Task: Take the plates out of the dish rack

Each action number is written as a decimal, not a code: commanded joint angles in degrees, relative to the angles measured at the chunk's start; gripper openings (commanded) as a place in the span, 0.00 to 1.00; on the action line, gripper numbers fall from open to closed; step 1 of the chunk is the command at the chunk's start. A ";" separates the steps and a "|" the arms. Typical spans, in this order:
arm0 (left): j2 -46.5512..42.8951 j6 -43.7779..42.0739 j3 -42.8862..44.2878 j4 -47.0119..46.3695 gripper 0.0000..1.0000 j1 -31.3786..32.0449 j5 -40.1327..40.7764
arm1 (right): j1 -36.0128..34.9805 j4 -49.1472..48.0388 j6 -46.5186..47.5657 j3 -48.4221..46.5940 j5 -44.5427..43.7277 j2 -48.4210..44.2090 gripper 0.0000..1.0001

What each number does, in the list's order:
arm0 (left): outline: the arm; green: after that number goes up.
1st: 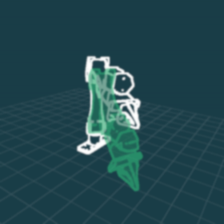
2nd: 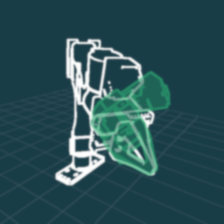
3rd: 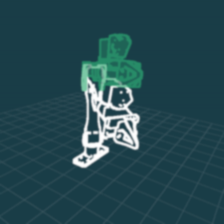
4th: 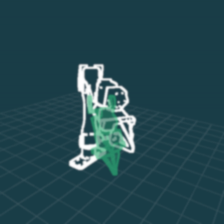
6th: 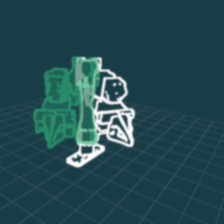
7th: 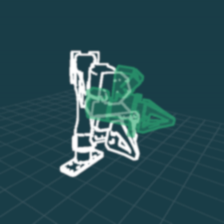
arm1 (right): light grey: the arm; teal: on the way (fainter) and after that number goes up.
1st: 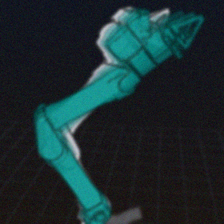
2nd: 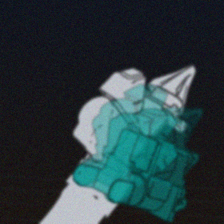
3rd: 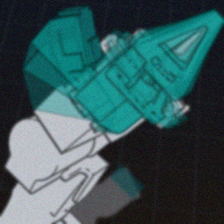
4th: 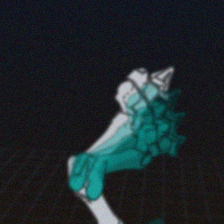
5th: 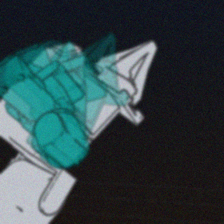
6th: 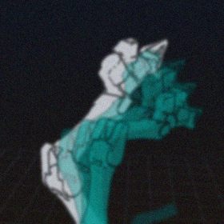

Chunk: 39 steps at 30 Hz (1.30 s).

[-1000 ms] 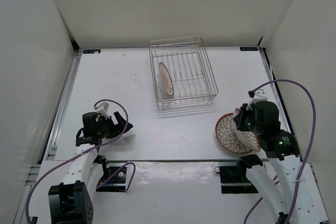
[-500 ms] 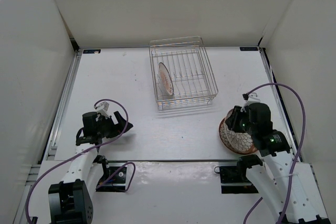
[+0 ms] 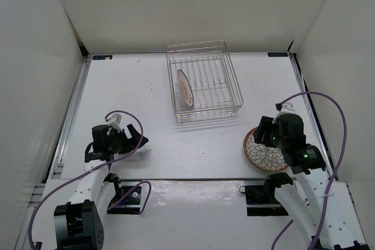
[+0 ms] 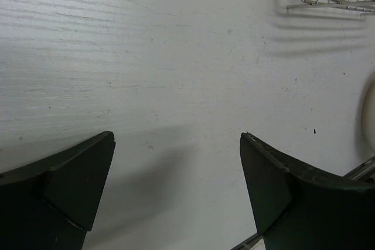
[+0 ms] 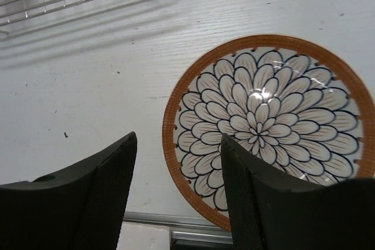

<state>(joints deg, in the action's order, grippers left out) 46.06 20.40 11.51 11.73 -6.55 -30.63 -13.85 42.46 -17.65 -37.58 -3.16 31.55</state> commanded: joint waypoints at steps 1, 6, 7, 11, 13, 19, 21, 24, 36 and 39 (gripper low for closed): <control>1.49 -0.72 -2.37 6.73 1.00 0.13 2.69 | 0.22 3.59 -0.98 -4.78 -8.50 0.53 0.63; 1.40 -0.72 -2.54 6.99 1.00 -0.04 2.95 | 0.40 10.86 -11.23 -4.43 -25.79 -1.31 0.90; 1.40 -0.72 -2.46 6.99 1.00 0.04 2.86 | 0.40 12.20 -16.23 -3.65 -27.85 -2.45 0.90; 1.49 -0.80 -2.45 6.82 1.00 0.04 2.95 | 0.40 17.12 -21.72 -3.72 -32.43 -5.79 0.90; 1.48 -0.80 -2.45 7.08 1.00 0.04 2.77 | 0.22 19.75 -25.13 -3.99 -33.14 -7.20 0.90; 1.40 -0.80 -2.19 7.52 1.00 -0.04 3.12 | 0.13 28.29 -31.91 -6.27 -30.51 -8.61 0.90; 1.40 -0.80 -2.02 7.52 1.00 0.13 3.21 | 0.14 29.78 -34.72 -6.45 -29.54 -8.44 0.90; 1.57 -0.80 -1.93 7.61 1.00 0.13 2.95 | 0.22 33.30 -40.00 -4.44 -29.89 -7.21 0.89; 1.57 -0.72 -1.93 7.78 1.00 0.13 3.12 | 0.23 29.97 -50.47 6.91 -22.51 -7.11 0.88; 1.75 -0.80 -1.93 7.79 1.00 0.13 3.12 | 0.31 26.64 -50.03 8.31 -21.19 -8.08 0.88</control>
<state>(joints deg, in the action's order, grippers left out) 46.06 20.40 11.53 11.79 -6.55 -30.63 -13.58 67.55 -59.99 -32.99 -34.83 24.32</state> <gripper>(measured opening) 0.997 0.881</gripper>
